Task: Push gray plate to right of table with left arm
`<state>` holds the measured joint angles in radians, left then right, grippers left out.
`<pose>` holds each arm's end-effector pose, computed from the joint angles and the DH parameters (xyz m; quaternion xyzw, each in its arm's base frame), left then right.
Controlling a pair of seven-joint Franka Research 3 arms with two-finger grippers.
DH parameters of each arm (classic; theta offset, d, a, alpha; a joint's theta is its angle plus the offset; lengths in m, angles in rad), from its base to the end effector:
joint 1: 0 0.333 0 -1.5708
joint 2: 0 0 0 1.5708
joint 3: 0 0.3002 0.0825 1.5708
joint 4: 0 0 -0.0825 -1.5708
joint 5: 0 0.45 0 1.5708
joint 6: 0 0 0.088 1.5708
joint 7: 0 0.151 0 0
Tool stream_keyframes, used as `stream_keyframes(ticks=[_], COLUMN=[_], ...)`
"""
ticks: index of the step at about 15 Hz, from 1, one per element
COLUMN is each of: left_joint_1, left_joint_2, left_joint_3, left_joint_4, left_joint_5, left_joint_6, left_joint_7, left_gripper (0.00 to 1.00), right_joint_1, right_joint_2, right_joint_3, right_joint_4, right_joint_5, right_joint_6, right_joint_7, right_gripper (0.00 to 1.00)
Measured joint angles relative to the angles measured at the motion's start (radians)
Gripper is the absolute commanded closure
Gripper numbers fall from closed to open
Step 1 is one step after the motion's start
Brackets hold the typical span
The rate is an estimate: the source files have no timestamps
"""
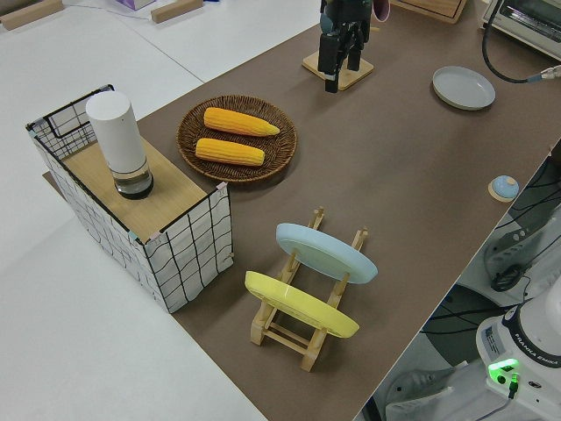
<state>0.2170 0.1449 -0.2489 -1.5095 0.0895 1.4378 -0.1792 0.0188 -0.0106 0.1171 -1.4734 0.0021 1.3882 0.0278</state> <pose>0.6334 0.0017 0.4992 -0.9913 -0.0737 0.1024 0.0379 0.5887 0.0812 0.6074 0.9978 0.0541 -0.0372 0.0026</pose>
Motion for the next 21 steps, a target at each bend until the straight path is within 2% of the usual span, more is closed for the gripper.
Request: stream_keyframes(ticks=[2,7,9,15,21], left_joint_1=[-0.074,-0.168,-0.205,-0.261,-0.266], left_joint_2=[-0.028,-0.061,-0.062,-0.066,-0.072], left_joint_3=[0.091,0.245,0.288,0.336,0.373], left_joint_4=[0.0,-0.004,-0.019,-0.058,-0.064], left_joint_5=[-0.022,-0.05,-0.053,-0.056,-0.078], left_joint_6=[-0.036,-0.062,-0.037,0.034,0.038], left_joint_7=[0.033,0.157,0.174,0.194,0.275], left_gripper=[0.0,0.0,0.0,0.0,0.0], right_joint_1=[0.0,0.0,0.0,0.0,0.0], right_joint_2=[0.0,0.0,0.0,0.0,0.0], right_joint_3=[0.0,0.0,0.0,0.0,0.0], right_joint_4=[0.0,0.0,0.0,0.0,0.0], right_joint_5=[0.0,0.0,0.0,0.0,0.0], right_joint_6=[0.0,0.0,0.0,0.0,0.0], right_joint_7=[0.0,0.0,0.0,0.0,0.0], right_gripper=[0.017,0.017,0.017,0.017,0.017])
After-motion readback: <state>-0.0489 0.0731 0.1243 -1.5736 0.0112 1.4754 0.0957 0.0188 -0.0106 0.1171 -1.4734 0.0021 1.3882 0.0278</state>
